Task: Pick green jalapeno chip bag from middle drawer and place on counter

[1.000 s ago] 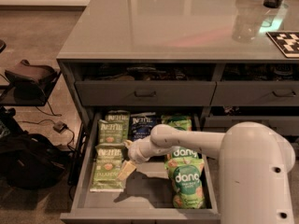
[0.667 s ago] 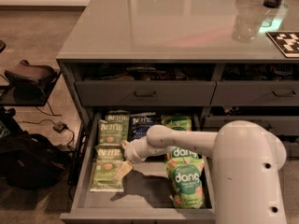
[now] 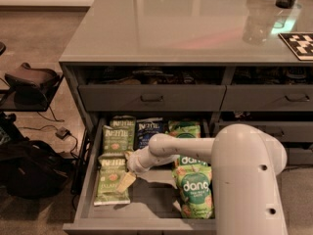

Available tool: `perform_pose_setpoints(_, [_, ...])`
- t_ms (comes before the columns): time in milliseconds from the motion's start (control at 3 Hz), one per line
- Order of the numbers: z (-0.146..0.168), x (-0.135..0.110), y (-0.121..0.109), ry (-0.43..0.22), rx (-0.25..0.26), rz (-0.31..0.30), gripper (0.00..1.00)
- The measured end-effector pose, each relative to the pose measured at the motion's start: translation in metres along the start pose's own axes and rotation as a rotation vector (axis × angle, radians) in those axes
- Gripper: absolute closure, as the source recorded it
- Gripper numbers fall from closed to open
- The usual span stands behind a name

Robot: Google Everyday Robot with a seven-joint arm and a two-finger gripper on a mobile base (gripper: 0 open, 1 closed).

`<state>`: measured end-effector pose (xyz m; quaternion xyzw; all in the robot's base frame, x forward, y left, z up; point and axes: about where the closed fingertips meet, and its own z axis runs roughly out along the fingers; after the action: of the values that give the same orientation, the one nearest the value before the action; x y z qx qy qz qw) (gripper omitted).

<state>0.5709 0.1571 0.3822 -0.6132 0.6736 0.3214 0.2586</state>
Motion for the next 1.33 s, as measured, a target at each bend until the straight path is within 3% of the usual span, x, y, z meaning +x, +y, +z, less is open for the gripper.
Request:
perform_pose_setpoints(667, [0.0137, 0.0127, 0.0067, 0.04, -0.03, 0.042, 0.0])
perform_pose_setpoints(1000, [0.0166, 0.0157, 0.0084, 0.052, -0.036, 0.048, 0.17])
perform_pose_setpoints(1333, [0.0167, 0.0157, 0.0084, 0.052, -0.036, 0.048, 0.4])
